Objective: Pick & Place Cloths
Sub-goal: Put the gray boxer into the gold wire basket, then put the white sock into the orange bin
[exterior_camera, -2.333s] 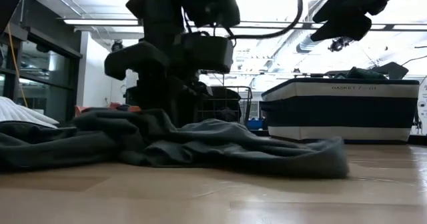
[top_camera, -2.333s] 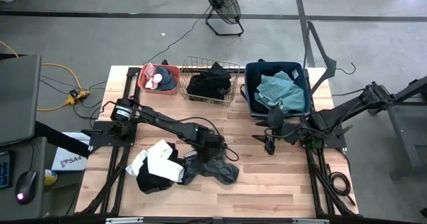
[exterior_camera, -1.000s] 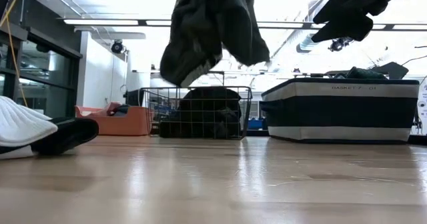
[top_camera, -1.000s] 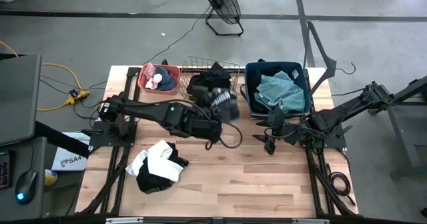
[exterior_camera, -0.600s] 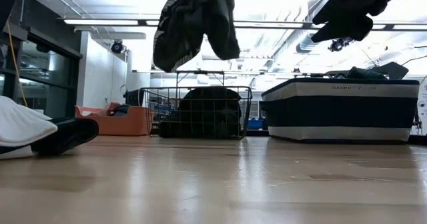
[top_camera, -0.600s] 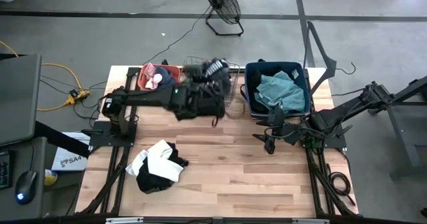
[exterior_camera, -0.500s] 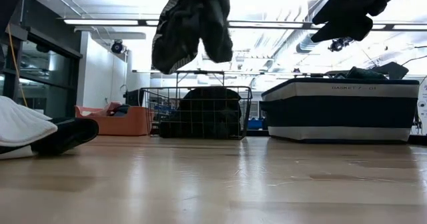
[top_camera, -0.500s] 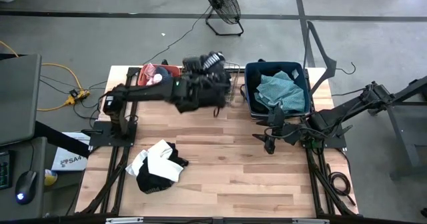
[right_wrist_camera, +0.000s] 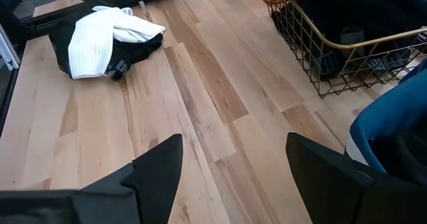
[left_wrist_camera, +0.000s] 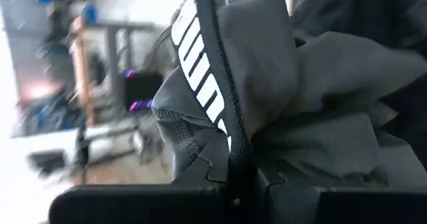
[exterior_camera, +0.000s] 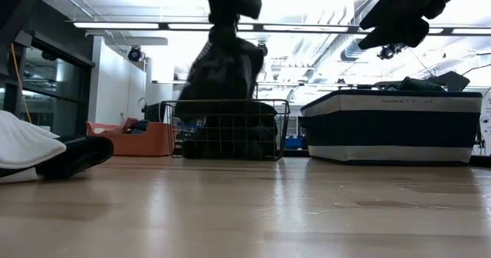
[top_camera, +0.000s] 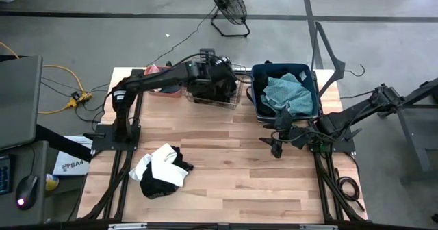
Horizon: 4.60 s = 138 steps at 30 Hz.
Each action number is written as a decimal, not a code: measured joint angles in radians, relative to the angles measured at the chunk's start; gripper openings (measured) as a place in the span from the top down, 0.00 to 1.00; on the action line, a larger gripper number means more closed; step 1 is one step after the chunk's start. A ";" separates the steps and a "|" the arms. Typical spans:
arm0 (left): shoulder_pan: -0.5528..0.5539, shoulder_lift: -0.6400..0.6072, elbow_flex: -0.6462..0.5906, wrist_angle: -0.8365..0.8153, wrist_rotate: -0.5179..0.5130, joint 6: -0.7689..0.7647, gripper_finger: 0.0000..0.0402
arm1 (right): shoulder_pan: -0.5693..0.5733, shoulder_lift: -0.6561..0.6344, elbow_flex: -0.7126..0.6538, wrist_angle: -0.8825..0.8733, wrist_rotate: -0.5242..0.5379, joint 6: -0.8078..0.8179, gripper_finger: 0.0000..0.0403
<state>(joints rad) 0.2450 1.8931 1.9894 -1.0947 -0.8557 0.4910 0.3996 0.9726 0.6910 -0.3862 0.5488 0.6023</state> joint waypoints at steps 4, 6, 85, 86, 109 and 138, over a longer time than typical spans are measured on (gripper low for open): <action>0.020 0.000 -0.069 0.120 0.128 0.063 0.99 | 0.000 0.000 0.000 -0.002 0.000 0.000 0.36; 0.028 0.001 -0.094 0.152 0.166 0.049 0.99 | 0.000 0.000 0.000 -0.002 0.000 0.000 0.36; 0.224 0.017 -0.236 0.523 0.789 -0.653 0.87 | 0.000 0.000 0.000 -0.009 0.003 0.006 0.36; 0.225 0.028 -0.237 0.542 0.787 -0.653 0.93 | 0.000 0.000 0.000 -0.009 0.003 0.007 0.36; 0.227 0.186 -0.236 0.480 0.712 -0.727 1.00 | 0.000 0.001 0.000 -0.026 0.003 0.007 0.36; 0.084 -0.254 -0.234 0.008 0.838 -0.541 0.61 | 0.000 0.001 0.000 -0.029 -0.001 0.023 0.36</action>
<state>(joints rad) 0.3291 1.6394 1.7557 -1.0867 -0.0178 -0.0503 0.3996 0.9733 0.6910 -0.4156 0.5480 0.6254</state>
